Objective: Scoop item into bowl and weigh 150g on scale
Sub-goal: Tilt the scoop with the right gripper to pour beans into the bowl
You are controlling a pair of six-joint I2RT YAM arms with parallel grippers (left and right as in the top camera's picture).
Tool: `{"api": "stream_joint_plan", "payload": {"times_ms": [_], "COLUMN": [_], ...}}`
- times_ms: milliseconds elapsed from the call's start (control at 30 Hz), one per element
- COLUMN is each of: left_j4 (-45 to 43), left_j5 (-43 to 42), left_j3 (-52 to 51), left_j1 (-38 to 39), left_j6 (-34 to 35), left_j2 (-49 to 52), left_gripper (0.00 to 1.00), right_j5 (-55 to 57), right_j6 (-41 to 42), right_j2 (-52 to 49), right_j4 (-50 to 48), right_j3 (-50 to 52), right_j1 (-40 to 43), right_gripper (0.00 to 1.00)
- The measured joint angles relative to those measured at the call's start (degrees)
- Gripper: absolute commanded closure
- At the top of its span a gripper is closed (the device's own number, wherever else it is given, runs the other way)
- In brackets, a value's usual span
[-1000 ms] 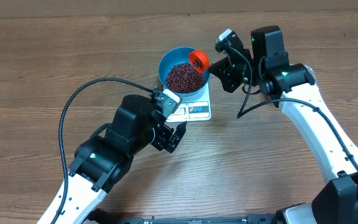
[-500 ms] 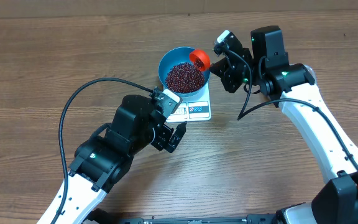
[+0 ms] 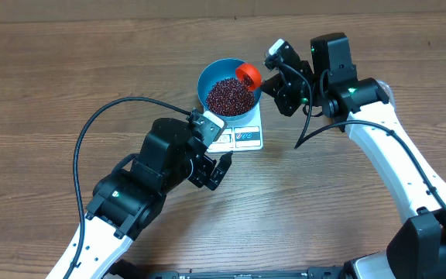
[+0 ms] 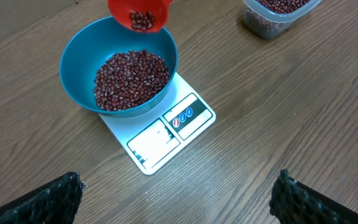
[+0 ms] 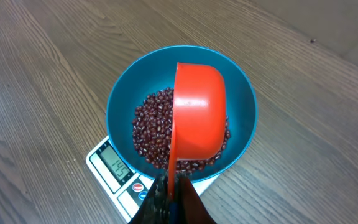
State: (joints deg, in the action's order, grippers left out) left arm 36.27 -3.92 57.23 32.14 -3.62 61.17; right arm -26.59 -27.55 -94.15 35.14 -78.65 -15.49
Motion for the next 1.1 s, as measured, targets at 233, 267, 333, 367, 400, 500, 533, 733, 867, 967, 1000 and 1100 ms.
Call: {"api": "stream_joint_plan", "payload": {"times_ms": [233, 267, 333, 367, 400, 500, 533, 733, 867, 967, 1000, 1100], "left_j4": [0.00, 0.00, 0.00, 0.00, 0.00, 0.00, 0.00, 0.00, 0.00, 0.00, 0.00, 0.00], "left_j5": [0.00, 0.00, 0.00, 0.00, 0.00, 0.00, 0.00, 0.02, 0.00, 0.00, 0.00, 0.00], "left_j3": [0.00, 0.00, 0.00, 0.00, 0.00, 0.00, 0.00, 0.00, 0.00, 0.00, 0.00, 0.00], "left_j1": [0.00, 0.00, 0.00, 0.00, 0.00, 0.00, 0.00, 0.00, 0.00, 0.00, 0.00, 0.00], "left_j6": [0.00, 0.00, 0.00, 0.00, 0.00, 0.00, 0.00, 0.00, 0.00, 0.00, 0.00, 0.00], "left_j2": [0.00, 0.00, 0.00, 0.00, 0.00, 0.00, 0.00, 0.00, 0.00, 0.00, 0.00, 0.00], "left_gripper": [0.01, 0.01, 0.01, 0.00, 0.01, 0.01, 0.00, 0.00, 0.00, 0.01, 0.00, 0.01], "right_j5": [0.02, 0.02, 0.02, 0.00, 0.00, 0.02, 0.02, 0.00, 0.00, 0.02, 0.00, 0.02], "right_j6": [-4.66, -5.05, -5.68, -5.81, -5.97, -6.56, -6.64, -6.99, -6.97, -6.95, -6.97, -6.93], "right_j2": [0.00, 0.00, 0.00, 0.00, 0.00, 0.00, 0.00, 0.00, 0.00, 0.00, 0.00, 0.00], "right_j4": [0.00, 0.02, 0.00, -0.04, -0.02, -0.17, -0.17, -0.20, -0.04, 0.04, 0.07, 0.07], "right_j3": [0.00, 0.00, 0.00, 0.00, 0.00, 0.00, 0.00, 0.00, 0.00, 0.00, 0.00, 0.00], "right_j1": [0.00, 0.00, 0.00, 0.02, 0.00, 0.00, 0.00, 0.00, 0.00, 0.02, 0.02, 0.00], "right_gripper": [0.96, 0.96, 0.96, 0.96, 0.96, 0.96, 0.96, 0.96, 0.96, 0.96, 0.96, 0.96]}}
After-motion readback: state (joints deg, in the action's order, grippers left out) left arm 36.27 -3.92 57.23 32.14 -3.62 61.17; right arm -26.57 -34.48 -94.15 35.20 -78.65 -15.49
